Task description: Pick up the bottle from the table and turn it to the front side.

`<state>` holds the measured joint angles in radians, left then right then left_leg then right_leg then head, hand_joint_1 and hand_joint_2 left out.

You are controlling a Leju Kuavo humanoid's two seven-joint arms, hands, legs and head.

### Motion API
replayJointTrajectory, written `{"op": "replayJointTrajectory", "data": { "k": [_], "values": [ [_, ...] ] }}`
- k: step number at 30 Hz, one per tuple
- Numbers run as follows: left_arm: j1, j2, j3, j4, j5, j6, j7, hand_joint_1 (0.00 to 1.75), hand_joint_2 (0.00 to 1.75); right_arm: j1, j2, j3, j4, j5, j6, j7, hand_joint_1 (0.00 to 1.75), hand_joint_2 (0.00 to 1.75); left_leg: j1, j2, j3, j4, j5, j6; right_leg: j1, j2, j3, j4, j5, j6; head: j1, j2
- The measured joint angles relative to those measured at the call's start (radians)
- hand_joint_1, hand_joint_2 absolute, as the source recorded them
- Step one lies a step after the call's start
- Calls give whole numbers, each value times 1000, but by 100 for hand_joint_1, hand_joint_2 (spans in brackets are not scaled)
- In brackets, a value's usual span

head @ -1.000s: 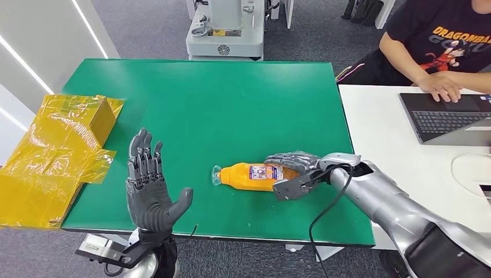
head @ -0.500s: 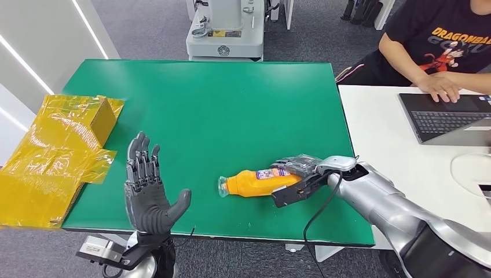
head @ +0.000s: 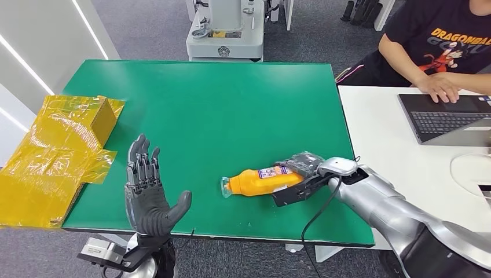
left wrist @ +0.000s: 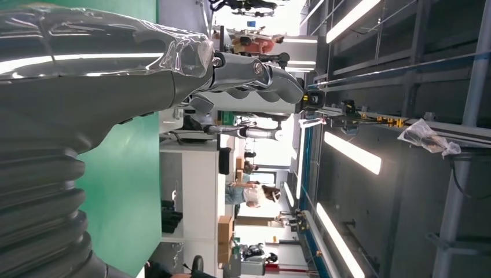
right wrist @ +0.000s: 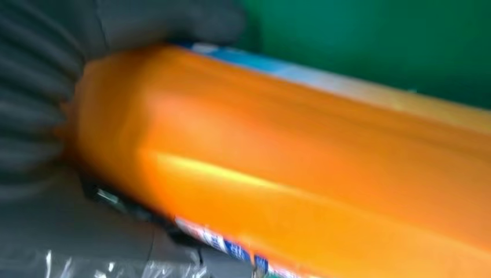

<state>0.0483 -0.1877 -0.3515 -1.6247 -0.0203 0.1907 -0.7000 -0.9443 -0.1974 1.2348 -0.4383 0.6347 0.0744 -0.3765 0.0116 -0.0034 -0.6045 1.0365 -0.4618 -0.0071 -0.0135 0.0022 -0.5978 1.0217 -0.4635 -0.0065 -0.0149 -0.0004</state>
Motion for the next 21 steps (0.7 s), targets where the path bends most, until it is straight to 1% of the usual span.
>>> {"op": "replayJointTrajectory", "data": {
  "k": [2,7,9,11,13,15,18,21],
  "values": [
    [1,0,1,0,-1,1,0,0,175,14,4,-3,0,-4,-53,19,175,175,0,0,0,0,0,0,0,0,0,0,0,0,0,0],
    [2,0,2,0,-4,2,0,0,175,23,9,-7,1,-7,-79,28,175,175,0,0,0,0,0,0,0,0,0,0,0,0,0,0],
    [3,0,2,0,-5,5,0,0,175,30,13,-12,1,-13,-109,42,175,175,0,0,0,0,0,0,0,0,0,0,0,0,0,0],
    [6,-1,4,0,-8,11,0,0,175,51,22,-30,0,-33,-183,72,175,175,0,0,0,0,0,0,0,0,0,0,0,0,0,0],
    [13,-3,9,-1,-12,24,0,0,175,84,39,-71,-3,-68,-292,100,175,175,0,0,0,0,0,0,0,0,0,0,0,0,0,0],
    [20,-4,12,-2,-14,39,0,0,175,122,59,-128,-14,-108,-400,107,175,175,0,0,-1,0,0,0,0,0,-1,0,0,0,0,0],
    [27,-6,13,-3,-16,56,0,0,175,185,86,-228,-54,-176,-519,74,175,175,0,0,-1,-1,0,0,0,0,-1,0,-2,0,0,0],
    [32,-8,14,-3,-18,65,0,0,175,246,104,-327,-108,-227,-578,21,175,175,0,-1,-2,-1,-1,0,0,-1,-1,0,-3,0,0,0]
  ]
}}
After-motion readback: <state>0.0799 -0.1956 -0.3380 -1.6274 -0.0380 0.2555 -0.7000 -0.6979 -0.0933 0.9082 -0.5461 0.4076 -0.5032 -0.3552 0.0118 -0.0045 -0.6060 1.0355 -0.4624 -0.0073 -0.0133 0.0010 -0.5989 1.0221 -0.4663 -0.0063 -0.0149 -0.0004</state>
